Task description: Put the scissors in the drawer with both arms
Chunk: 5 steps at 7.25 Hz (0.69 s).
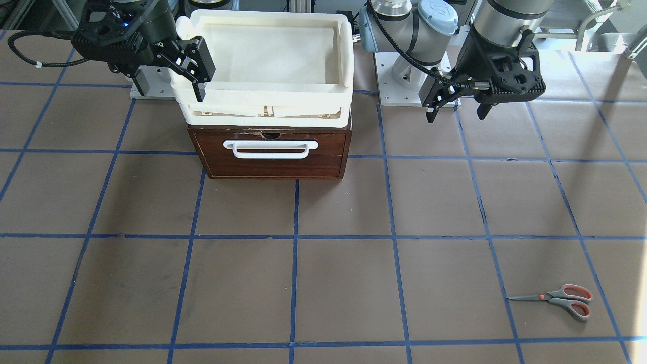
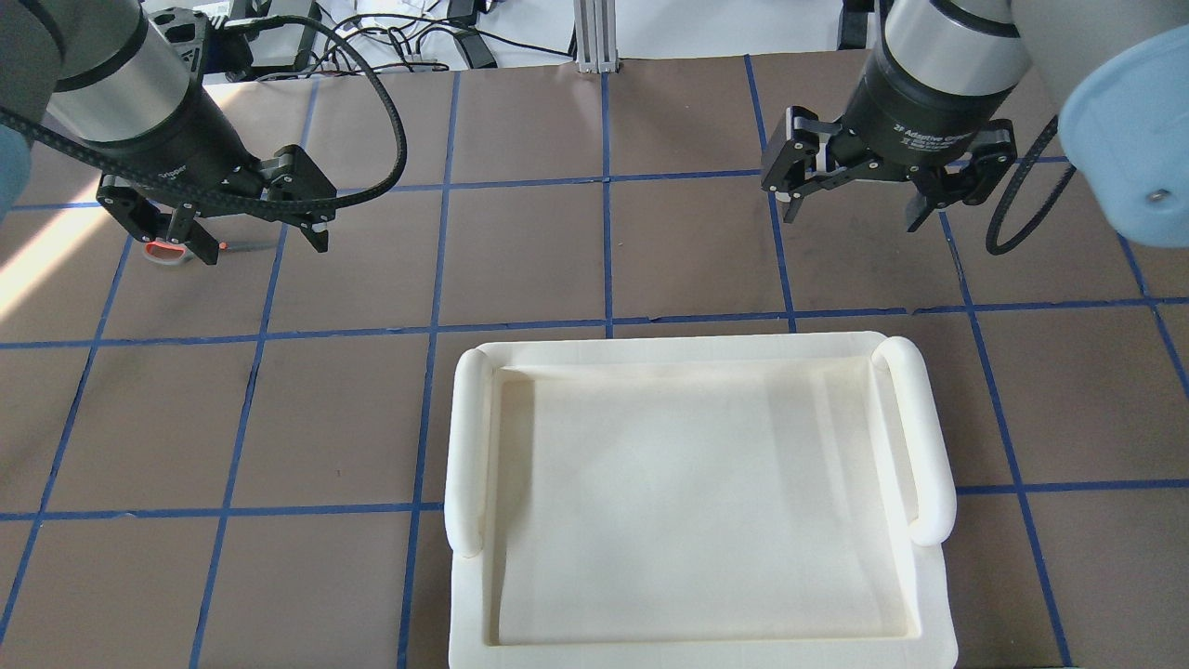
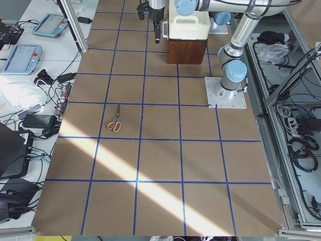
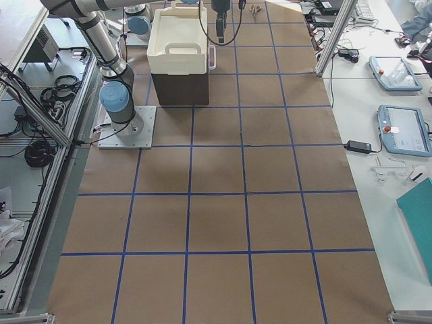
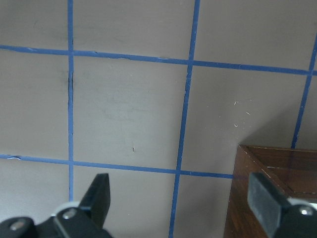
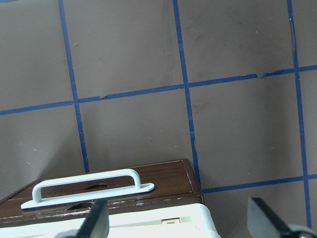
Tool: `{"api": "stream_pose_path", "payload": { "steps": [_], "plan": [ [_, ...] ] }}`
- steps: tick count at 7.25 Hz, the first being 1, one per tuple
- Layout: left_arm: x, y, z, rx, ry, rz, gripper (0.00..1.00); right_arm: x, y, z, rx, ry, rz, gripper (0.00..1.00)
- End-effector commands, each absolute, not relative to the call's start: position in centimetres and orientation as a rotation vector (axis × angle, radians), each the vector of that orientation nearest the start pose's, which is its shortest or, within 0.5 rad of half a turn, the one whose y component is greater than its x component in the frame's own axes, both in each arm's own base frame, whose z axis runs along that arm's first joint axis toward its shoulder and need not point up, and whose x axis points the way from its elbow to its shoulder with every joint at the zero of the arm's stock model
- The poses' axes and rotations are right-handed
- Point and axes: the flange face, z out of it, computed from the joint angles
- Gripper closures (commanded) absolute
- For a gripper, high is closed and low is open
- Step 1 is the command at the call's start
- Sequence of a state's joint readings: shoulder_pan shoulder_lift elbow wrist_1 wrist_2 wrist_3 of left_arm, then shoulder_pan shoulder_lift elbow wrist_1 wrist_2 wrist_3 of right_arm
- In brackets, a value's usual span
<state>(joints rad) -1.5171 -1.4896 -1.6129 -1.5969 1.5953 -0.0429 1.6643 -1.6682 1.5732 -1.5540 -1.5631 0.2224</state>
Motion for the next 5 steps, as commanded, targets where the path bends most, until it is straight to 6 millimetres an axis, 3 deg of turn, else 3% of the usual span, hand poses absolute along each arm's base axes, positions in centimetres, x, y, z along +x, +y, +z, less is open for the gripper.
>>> {"api": "stream_pose_path", "payload": {
  "steps": [1, 5],
  "plan": [
    [-10.62, -46.53, 50.29, -0.151, 3.115, -0.019, 0.00, 17.58, -43.84, 52.72, 0.201, 3.115, -0.107, 0.00],
    [-10.42, -46.68, 50.46, -0.141, 3.117, -0.026, 0.00, 17.50, -44.06, 52.93, 0.201, 3.116, -0.120, 0.00]
  ]
}}
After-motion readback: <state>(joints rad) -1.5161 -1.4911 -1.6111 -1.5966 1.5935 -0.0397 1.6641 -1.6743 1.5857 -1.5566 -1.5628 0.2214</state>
